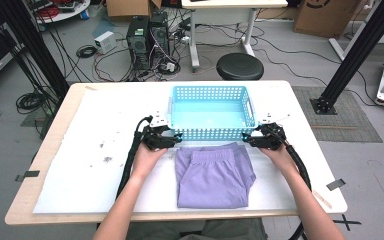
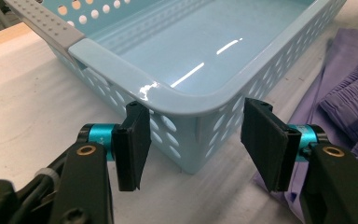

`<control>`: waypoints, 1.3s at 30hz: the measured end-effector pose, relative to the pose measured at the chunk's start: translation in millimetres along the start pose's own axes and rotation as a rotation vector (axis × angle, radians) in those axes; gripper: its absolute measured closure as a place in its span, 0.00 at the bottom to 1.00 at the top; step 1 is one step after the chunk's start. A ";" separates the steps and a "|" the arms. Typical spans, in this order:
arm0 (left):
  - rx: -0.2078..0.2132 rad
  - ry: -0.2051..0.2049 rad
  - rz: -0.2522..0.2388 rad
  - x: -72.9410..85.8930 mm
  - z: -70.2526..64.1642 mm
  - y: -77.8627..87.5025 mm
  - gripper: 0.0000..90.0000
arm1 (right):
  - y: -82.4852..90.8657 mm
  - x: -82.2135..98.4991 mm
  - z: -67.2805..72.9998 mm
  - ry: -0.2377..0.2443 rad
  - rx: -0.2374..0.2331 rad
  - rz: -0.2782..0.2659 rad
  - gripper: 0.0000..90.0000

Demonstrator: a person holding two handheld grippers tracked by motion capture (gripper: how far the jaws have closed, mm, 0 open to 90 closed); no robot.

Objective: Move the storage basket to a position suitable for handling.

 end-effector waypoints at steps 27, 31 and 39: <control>0.029 -0.013 -0.037 4.9 -5.8 3.1 0.44 | 2.5 4.7 2.3 0.009 0.007 -0.005 0.42; 0.016 -0.001 -0.049 8.7 -3.2 11.2 0.34 | 7.7 6.5 3.7 0.002 0.000 -0.015 0.33; -0.017 0.005 -0.080 17.4 2.5 32.8 0.31 | 18.0 23.7 -2.0 -0.021 0.000 -0.016 0.24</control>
Point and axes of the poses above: each handheld gripper's, and its own axes: y roughly backward along the jaws, x roughly out of its underside, z roughly to its left, the point moved 8 cm from there along -y, roughly forward along the jaws, and after that the axes turned 12 degrees about z, right-handed, at the moved point
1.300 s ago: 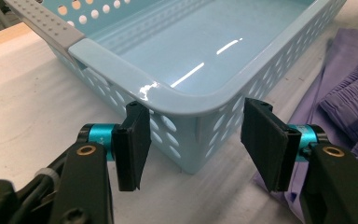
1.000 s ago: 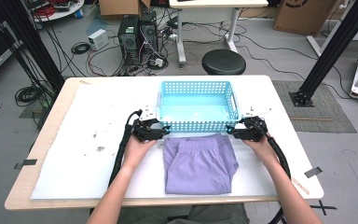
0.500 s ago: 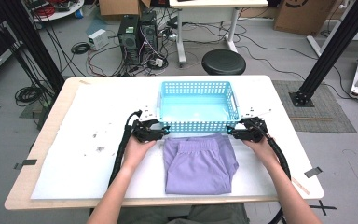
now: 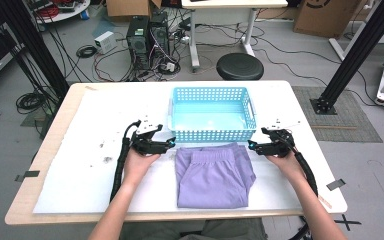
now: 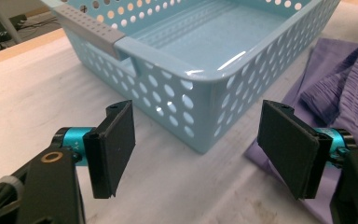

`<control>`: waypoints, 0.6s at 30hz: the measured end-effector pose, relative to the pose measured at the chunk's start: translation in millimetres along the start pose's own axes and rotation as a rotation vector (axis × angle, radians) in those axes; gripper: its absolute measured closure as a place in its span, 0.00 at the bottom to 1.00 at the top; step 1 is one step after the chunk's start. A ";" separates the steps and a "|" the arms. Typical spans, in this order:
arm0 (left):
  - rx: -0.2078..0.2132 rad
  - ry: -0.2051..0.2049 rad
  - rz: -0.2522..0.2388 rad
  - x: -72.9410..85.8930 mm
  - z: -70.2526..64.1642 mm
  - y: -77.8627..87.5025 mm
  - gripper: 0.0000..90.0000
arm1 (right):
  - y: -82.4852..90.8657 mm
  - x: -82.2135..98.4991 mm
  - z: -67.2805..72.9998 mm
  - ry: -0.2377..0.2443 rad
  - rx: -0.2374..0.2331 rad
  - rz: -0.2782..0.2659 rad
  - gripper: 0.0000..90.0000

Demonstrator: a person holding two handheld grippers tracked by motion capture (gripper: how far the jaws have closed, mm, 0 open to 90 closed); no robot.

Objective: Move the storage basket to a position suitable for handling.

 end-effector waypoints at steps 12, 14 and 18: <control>-0.014 0.056 -0.069 23.8 -3.0 48.8 0.29 | 35.6 14.3 -4.8 -0.115 0.049 -0.169 0.24; -0.017 0.054 -0.093 26.6 -3.1 54.8 0.29 | 37.6 14.1 -3.5 -0.120 0.043 -0.179 0.24; -0.045 0.082 -0.152 35.7 0.5 71.5 0.29 | 41.9 15.2 0.1 -0.122 0.030 -0.210 0.24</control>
Point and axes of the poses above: each handheld gripper's, and its own axes: y roughly backward along the jaws, x roughly out of its underside, z roughly to its left, the point moved 8 cm from there along -y, roughly forward along the jaws, and after that the axes turned 12 degrees about z, right-handed, at the moved point
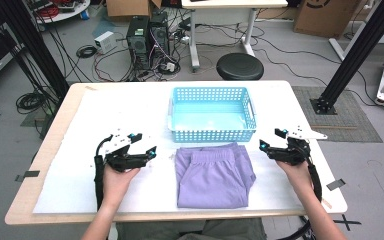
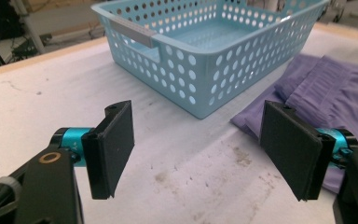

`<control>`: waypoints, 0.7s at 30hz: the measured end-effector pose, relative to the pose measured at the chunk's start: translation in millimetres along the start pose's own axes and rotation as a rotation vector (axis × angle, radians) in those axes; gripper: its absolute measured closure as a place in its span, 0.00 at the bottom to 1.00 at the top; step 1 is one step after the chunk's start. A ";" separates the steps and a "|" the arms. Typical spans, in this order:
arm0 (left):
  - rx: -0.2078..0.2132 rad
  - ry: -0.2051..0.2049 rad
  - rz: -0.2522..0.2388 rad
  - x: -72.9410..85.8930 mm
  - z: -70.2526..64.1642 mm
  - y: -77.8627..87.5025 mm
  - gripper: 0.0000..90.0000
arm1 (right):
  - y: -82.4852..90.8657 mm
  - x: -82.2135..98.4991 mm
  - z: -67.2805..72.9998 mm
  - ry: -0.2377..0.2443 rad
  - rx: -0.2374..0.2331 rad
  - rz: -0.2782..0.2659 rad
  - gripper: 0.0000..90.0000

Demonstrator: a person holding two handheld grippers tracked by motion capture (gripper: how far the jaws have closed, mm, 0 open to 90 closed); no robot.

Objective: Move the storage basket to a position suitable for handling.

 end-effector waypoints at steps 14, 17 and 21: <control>-0.013 0.001 -0.046 19.5 14.6 23.0 0.30 | 1.6 11.8 -4.3 -0.019 0.045 -0.029 0.27; -0.002 -0.024 -0.025 19.2 7.9 18.2 0.29 | 0.9 13.3 -4.3 -0.016 0.046 -0.026 0.27; 0.020 -0.022 -0.008 19.6 4.9 15.2 0.26 | 1.0 13.3 -4.3 -0.010 0.051 -0.029 0.27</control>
Point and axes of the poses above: each handheld gripper's, and its own axes: y roughly backward along the jaws, x roughly out of its underside, z roughly to its left, the point moved 8 cm from there along -y, roughly forward along the jaws, and after that the axes turned 12 degrees about z, right-handed, at the moved point
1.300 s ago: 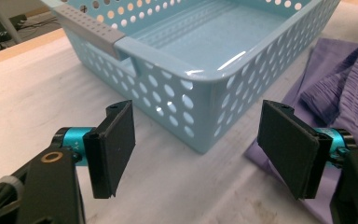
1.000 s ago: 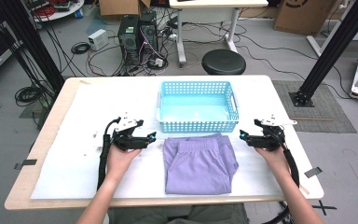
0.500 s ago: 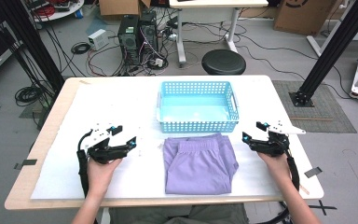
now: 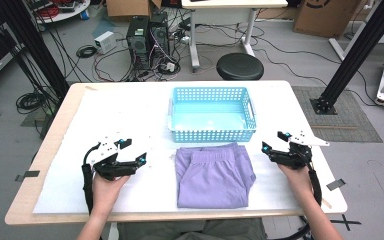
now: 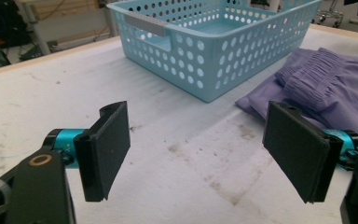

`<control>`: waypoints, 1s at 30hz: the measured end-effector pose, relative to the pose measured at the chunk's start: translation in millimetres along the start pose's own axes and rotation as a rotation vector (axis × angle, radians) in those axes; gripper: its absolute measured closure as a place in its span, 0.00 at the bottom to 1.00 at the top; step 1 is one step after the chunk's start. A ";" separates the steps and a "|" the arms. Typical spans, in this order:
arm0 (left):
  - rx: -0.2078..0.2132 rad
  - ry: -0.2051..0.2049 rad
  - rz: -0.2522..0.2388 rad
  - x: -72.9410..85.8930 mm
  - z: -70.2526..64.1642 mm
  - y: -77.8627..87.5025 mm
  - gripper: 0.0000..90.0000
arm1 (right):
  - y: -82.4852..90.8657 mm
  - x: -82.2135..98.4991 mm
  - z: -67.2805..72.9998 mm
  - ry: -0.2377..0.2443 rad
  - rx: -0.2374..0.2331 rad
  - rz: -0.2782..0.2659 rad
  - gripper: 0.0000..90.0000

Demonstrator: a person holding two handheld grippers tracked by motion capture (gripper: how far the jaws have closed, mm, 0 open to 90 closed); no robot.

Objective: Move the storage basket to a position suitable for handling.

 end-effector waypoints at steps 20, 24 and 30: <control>-0.011 -0.035 0.004 -2.6 -6.0 -1.3 0.26 | 0.4 1.8 2.4 0.018 0.013 0.010 0.29; -0.022 -0.037 0.015 -1.1 -4.7 -1.9 0.26 | -1.2 2.0 3.9 0.028 0.016 0.017 0.29; -0.027 -0.041 0.023 -0.6 -5.2 -2.3 0.26 | -0.8 1.8 3.5 0.033 0.018 0.011 0.29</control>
Point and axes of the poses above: each handheld gripper's, and its own axes: y roughly backward along the jaws, x roughly out of its underside, z roughly to its left, the point moved 8 cm from there along -y, roughly forward along the jaws, and after that the axes turned 12 degrees about z, right-handed, at the moved point
